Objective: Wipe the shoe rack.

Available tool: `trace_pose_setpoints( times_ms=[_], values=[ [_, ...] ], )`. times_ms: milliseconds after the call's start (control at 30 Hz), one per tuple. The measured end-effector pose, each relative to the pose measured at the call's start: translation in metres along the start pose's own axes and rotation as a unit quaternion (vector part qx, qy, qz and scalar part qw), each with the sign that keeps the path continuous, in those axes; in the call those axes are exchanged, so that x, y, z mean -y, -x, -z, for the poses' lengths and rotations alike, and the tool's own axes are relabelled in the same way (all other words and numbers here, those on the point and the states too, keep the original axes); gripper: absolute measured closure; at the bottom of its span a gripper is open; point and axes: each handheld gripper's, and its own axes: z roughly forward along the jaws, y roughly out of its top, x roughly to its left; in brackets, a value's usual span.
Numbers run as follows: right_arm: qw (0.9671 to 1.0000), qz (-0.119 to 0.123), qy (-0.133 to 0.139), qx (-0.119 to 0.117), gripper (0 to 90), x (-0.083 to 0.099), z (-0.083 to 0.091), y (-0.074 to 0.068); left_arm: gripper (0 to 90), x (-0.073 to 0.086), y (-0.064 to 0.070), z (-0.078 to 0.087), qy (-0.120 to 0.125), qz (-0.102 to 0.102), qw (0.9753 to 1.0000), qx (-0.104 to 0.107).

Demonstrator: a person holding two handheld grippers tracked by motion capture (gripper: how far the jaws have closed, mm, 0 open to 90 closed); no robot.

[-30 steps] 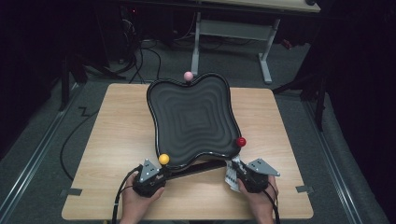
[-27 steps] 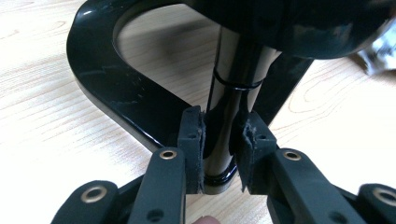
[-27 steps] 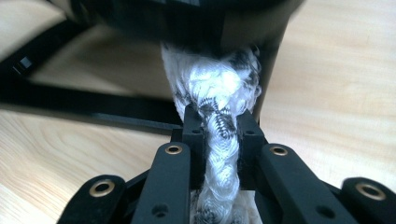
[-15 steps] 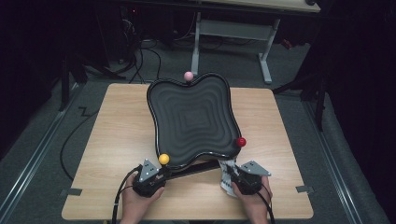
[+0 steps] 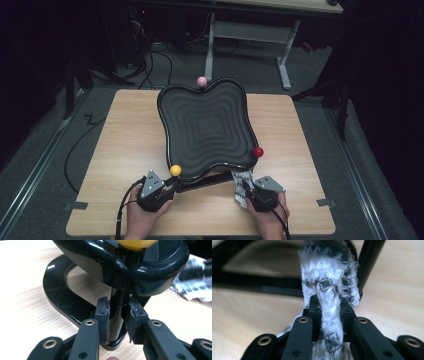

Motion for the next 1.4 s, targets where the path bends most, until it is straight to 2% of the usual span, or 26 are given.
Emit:
trace_pose_setpoints(
  times_ms=[133, 200, 300, 367, 467, 533, 567, 633, 667, 733, 833, 933, 967, 1000, 1033, 1100, 1200, 1300, 1367, 1400],
  values=[
    [0.9998, -0.004, 0.012, 0.018, 79.2, -0.014, -0.006, 0.001, 73.4, 0.001, -0.001, 0.000, 0.001, -0.001, 1.0000, 0.004],
    [0.9998, 0.005, 0.003, 0.020, 79.2, -0.014, -0.014, -0.004, 73.5, 0.001, -0.001, 0.000, 0.001, -0.002, 1.0000, 0.002],
    [0.9995, 0.025, 0.001, 0.018, 78.9, -0.011, -0.021, -0.017, 73.7, 0.001, 0.000, 0.000, 0.002, -0.004, 1.0000, 0.000],
    [0.9996, 0.029, 0.005, 0.005, 78.9, -0.009, -0.023, -0.029, 73.7, 0.001, 0.000, 0.000, 0.002, -0.003, 1.0000, 0.000],
    [0.9985, 0.051, 0.007, -0.020, 78.5, -0.009, -0.026, -0.051, 73.6, 0.001, 0.000, 0.000, 0.003, -0.001, 1.0000, 0.000],
    [0.9953, 0.080, 0.010, -0.054, 78.0, -0.009, -0.028, -0.070, 73.6, 0.001, 0.000, 0.000, 0.004, -0.001, 1.0000, 0.000],
    [0.9936, 0.093, 0.010, -0.063, 77.7, -0.010, -0.029, -0.078, 73.7, 0.001, 0.000, 0.000, 0.004, -0.001, 1.0000, 0.000],
    [0.9913, 0.110, 0.010, -0.072, 77.4, -0.012, -0.031, -0.089, 73.7, 0.001, 0.000, 0.000, 0.003, -0.002, 1.0000, -0.001],
    [0.9912, 0.113, 0.008, -0.068, 77.4, -0.013, -0.031, -0.091, 73.7, 0.001, 0.000, 0.000, 0.003, -0.003, 1.0000, 0.000],
    [0.9921, 0.111, 0.009, -0.057, 77.3, -0.015, -0.031, -0.088, 73.6, 0.002, -0.001, 0.000, 0.003, -0.001, 1.0000, 0.002],
    [0.9948, 0.100, 0.004, -0.021, 77.3, -0.014, -0.028, -0.069, 73.6, 0.002, -0.004, 0.002, 0.003, 0.002, 1.0000, -0.001],
    [0.9974, 0.067, 0.002, 0.029, 77.5, -0.006, -0.020, -0.041, 73.4, 0.002, -0.006, 0.002, 0.003, 0.004, 1.0000, -0.002],
    [0.9969, 0.060, 0.002, 0.052, 77.5, -0.005, -0.018, -0.036, 73.5, 0.002, -0.006, 0.002, 0.002, 0.003, 1.0000, -0.004],
    [0.9966, 0.052, 0.001, 0.065, 77.6, -0.005, -0.017, -0.033, 73.6, 0.001, -0.005, 0.002, 0.002, 0.003, 1.0000, -0.005],
    [0.9970, 0.046, 0.002, 0.062, 77.6, -0.006, -0.017, -0.032, 73.6, 0.001, -0.004, 0.001, 0.002, 0.003, 1.0000, -0.006],
    [0.9977, 0.048, 0.004, 0.048, 77.6, -0.008, -0.021, -0.041, 73.6, 0.001, -0.003, 0.001, 0.002, 0.003, 1.0000, -0.009],
    [0.9967, 0.080, 0.011, 0.005, 77.5, -0.012, -0.028, -0.068, 73.7, 0.001, -0.002, 0.001, 0.003, 0.003, 0.9999, -0.011],
    [0.9925, 0.111, 0.014, -0.048, 77.3, -0.016, -0.033, -0.096, 73.6, 0.002, -0.003, 0.000, 0.005, 0.004, 0.9999, -0.009],
    [0.9886, 0.136, 0.016, -0.063, 77.2, -0.017, -0.035, -0.108, 73.7, 0.002, -0.003, 0.000, 0.005, 0.003, 1.0000, -0.007],
    [0.9871, 0.147, 0.014, -0.062, 77.2, -0.018, -0.035, -0.112, 73.7, 0.002, -0.003, 0.000, 0.005, 0.003, 1.0000, -0.007]
  ],
)
